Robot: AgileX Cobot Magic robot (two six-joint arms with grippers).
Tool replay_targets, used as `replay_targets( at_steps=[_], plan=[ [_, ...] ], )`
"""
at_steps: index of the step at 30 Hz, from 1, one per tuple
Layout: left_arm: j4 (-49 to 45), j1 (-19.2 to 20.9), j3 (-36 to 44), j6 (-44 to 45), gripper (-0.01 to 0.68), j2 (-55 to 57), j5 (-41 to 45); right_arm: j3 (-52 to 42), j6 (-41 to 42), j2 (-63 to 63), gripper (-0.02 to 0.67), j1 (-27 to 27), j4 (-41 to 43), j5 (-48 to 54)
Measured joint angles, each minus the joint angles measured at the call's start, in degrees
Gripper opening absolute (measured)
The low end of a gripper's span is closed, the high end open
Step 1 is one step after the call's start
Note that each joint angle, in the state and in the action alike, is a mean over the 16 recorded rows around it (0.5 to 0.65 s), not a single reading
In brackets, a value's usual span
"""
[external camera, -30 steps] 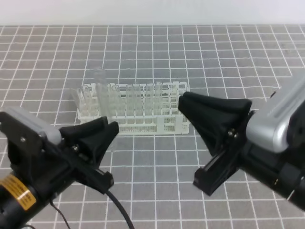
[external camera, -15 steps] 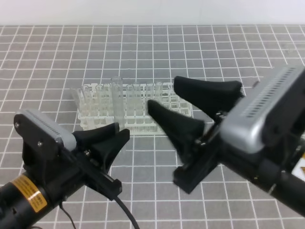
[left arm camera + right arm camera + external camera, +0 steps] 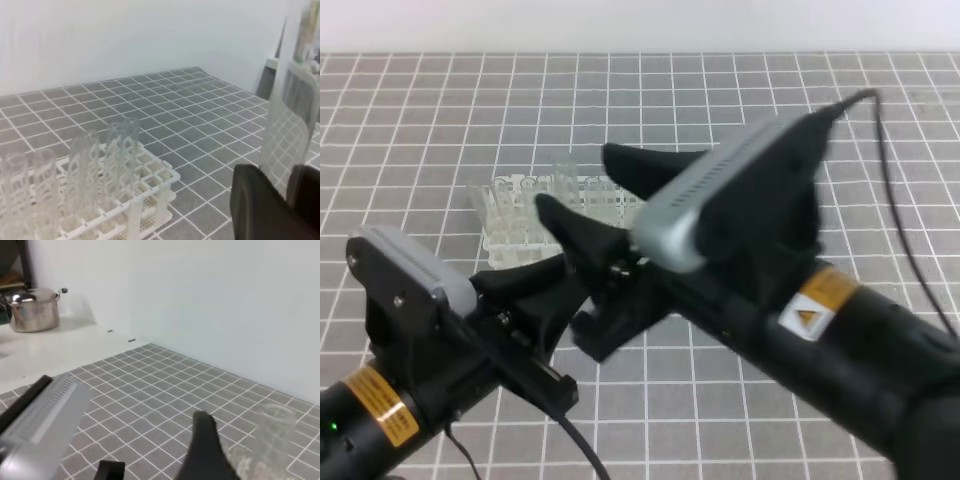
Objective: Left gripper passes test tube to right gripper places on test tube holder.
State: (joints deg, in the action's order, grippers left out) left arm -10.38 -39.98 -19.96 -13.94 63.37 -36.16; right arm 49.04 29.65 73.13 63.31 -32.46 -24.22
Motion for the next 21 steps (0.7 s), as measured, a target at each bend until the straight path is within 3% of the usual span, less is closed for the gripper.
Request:
replay_targets(
  at_steps=[21],
  plan=[
    [-3.6,0.0,0.0,-5.7,0.006,-0.2,-2.7,3.7,-2.7,7.1,0.035,0.0,-0.3,-3.9]
  ],
)
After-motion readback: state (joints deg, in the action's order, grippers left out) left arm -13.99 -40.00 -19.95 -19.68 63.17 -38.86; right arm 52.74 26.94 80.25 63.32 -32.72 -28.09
